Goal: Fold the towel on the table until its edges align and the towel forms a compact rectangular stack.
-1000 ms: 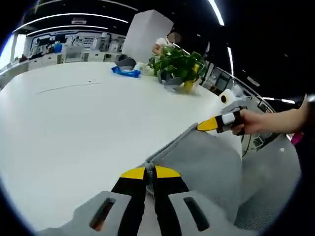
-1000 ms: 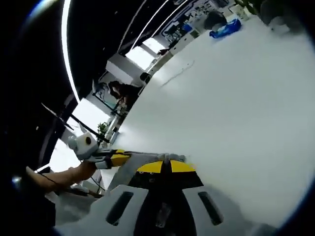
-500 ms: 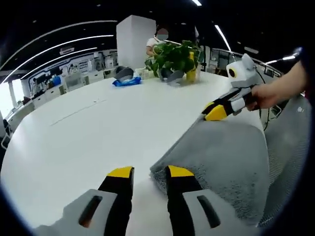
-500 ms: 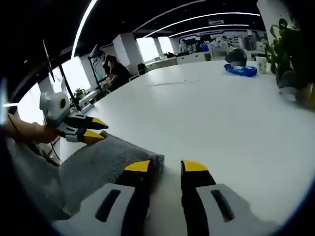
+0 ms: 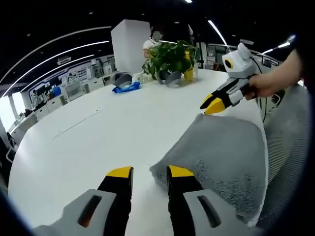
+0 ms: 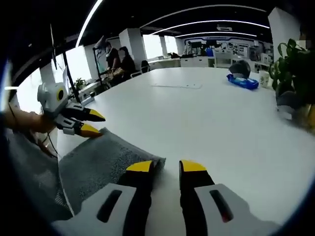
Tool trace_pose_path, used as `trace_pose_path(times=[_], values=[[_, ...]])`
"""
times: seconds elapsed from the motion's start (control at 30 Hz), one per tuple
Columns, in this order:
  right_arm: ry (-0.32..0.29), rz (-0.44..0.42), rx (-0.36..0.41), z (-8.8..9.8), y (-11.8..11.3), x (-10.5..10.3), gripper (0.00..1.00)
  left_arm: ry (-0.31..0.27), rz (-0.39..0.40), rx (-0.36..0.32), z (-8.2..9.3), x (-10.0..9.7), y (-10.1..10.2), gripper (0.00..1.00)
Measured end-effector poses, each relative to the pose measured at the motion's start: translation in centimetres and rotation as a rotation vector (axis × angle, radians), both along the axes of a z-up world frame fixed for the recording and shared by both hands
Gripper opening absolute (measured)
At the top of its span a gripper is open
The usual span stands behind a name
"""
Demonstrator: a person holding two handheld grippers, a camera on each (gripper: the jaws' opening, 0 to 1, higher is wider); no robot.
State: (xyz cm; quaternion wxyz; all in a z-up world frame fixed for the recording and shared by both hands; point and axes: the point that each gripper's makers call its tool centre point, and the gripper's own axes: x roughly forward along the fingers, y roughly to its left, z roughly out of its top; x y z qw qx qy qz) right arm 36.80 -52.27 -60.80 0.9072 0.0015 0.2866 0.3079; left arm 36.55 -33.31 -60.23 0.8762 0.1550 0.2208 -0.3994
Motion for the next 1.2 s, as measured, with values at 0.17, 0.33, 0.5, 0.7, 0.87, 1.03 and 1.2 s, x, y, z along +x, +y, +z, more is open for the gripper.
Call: trace_pose_path(times=[0.17, 0.33, 0.5, 0.7, 0.87, 1.03, 1.2], values=[[0.000, 0.177, -0.012, 1.5, 1.2, -3.7, 0.22, 0.038, -0.074, -0.085, 2.4, -3.3, -0.7, 0.28], [-0.016, 0.388, -0.221, 0.4, 2.8, -7.6, 0.26, 0.035, -0.225, -0.010, 2.0, -6.7, -2.7, 0.25], [-0.004, 0.440, -0.158, 0.6, 5.1, -9.1, 0.24, 0.112, -0.263, 0.027, 0.2, -8.4, -3.6, 0.29], [0.042, 0.505, -0.173, -0.4, 5.5, -10.1, 0.26, 0.132, -0.277, 0.080, -1.3, -9.1, -3.2, 0.34], [0.084, 0.528, -0.190, -2.4, 5.1, -10.9, 0.34, 0.153, -0.271, 0.083, -2.6, -9.3, -2.9, 0.35], [0.087, 0.536, -0.188, -2.7, 5.1, -10.8, 0.33, 0.142, -0.287, 0.096, -2.9, -9.3, -2.9, 0.35], [0.091, 0.544, -0.206, -3.0, 5.3, -10.9, 0.33, 0.149, -0.295, 0.125, -3.4, -9.4, -3.2, 0.34]])
